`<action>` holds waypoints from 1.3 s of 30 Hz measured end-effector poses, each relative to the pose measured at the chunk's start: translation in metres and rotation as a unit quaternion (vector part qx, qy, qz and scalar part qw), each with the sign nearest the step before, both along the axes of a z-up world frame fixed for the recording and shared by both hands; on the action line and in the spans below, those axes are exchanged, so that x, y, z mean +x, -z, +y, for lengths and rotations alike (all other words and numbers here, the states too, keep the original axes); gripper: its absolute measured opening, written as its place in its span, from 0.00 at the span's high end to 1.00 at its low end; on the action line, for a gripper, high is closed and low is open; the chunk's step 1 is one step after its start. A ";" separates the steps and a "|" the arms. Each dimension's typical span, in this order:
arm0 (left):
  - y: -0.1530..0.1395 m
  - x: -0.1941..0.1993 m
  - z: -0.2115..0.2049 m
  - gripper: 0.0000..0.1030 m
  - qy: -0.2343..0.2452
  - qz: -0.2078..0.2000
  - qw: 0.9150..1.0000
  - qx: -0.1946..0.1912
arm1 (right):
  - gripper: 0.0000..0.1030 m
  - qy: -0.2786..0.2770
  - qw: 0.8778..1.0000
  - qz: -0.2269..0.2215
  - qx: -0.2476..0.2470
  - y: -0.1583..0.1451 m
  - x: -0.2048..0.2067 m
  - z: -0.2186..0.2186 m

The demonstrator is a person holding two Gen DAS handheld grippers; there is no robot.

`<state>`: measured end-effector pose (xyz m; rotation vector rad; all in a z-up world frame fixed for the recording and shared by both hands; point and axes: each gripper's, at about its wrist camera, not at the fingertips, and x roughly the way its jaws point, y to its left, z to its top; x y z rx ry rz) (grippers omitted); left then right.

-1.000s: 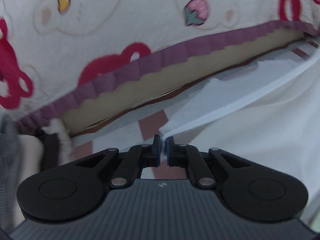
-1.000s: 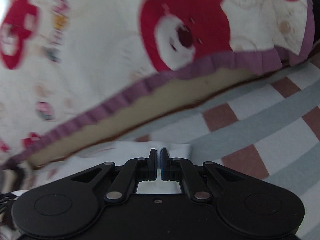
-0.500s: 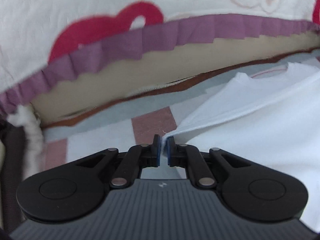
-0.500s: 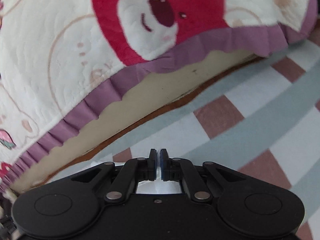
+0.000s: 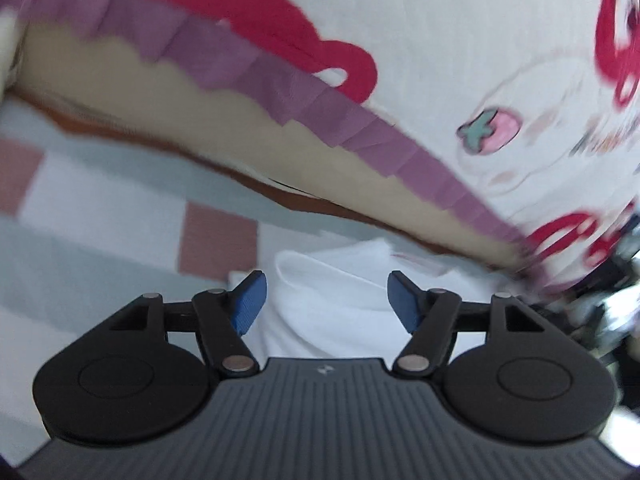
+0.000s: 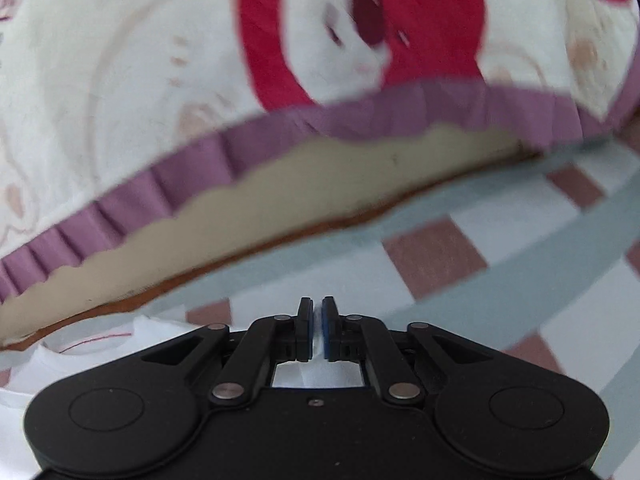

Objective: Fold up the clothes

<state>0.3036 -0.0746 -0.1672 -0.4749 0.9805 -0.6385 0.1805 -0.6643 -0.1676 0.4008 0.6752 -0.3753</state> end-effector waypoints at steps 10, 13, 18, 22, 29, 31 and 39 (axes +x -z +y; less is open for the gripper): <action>0.021 -0.041 -0.071 0.29 0.137 -0.113 0.959 0.220 | 0.75 0.037 0.999 -0.007 -0.006 -0.010 -0.013 -0.014; 0.023 -0.041 -0.091 0.29 0.140 -0.154 0.945 0.252 | 0.46 0.050 0.996 -0.045 0.051 -0.008 -0.026 -0.020; 0.027 -0.025 -0.097 0.29 0.094 -0.145 0.960 0.221 | 0.45 -0.010 0.999 -0.018 0.034 0.005 -0.019 -0.009; 0.033 -0.025 -0.099 0.54 0.084 -0.166 0.958 0.219 | 0.43 -0.096 0.995 0.000 0.005 0.009 -0.002 0.007; 0.029 -0.028 -0.112 1.00 0.094 -0.184 0.942 0.265 | 0.95 -0.169 0.976 0.052 -0.124 0.023 0.022 0.033; 0.025 -0.027 -0.110 1.00 0.073 -0.192 0.940 0.271 | 0.95 -0.155 0.981 0.018 -0.111 0.018 0.013 0.025; 0.026 -0.012 -0.092 1.00 0.017 -0.179 0.948 0.262 | 0.96 -0.110 0.992 -0.024 -0.053 -0.003 0.005 -0.006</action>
